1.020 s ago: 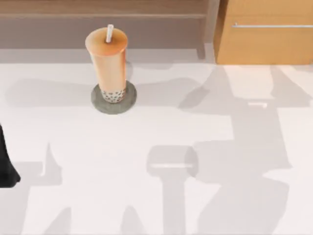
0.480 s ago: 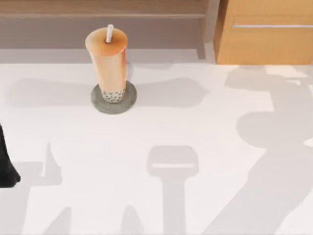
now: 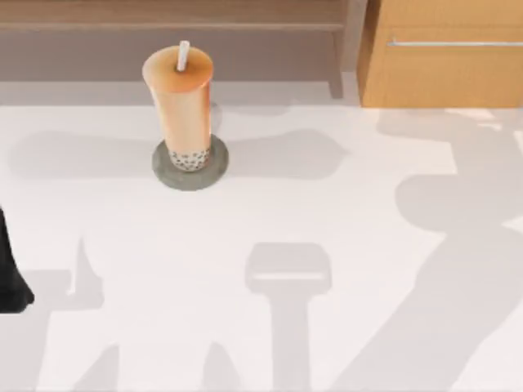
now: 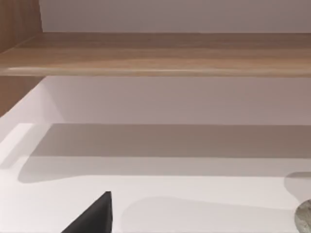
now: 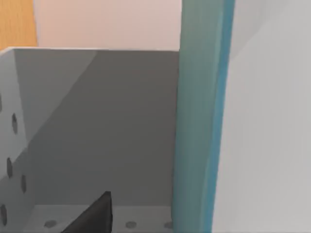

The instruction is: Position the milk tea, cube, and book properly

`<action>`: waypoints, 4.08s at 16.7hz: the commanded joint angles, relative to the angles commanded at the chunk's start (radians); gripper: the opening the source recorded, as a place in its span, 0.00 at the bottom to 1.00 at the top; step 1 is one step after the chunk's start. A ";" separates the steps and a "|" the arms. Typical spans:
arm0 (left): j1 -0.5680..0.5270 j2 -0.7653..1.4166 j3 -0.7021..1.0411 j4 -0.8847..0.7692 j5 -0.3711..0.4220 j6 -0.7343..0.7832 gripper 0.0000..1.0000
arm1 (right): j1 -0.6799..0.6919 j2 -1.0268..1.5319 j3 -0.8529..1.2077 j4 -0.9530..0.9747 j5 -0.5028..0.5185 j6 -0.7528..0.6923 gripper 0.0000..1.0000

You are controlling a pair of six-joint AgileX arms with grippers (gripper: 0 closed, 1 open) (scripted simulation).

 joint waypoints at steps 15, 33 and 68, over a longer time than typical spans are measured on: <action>0.000 0.000 0.000 0.000 0.000 0.000 1.00 | 0.010 0.047 0.071 -0.024 0.011 0.000 0.40; 0.000 0.000 0.000 0.000 0.000 0.000 1.00 | 0.001 0.009 0.049 -0.038 0.004 0.001 0.00; 0.000 0.000 0.000 0.000 0.000 0.000 1.00 | -0.265 -0.355 -1.031 0.082 -0.161 1.236 0.00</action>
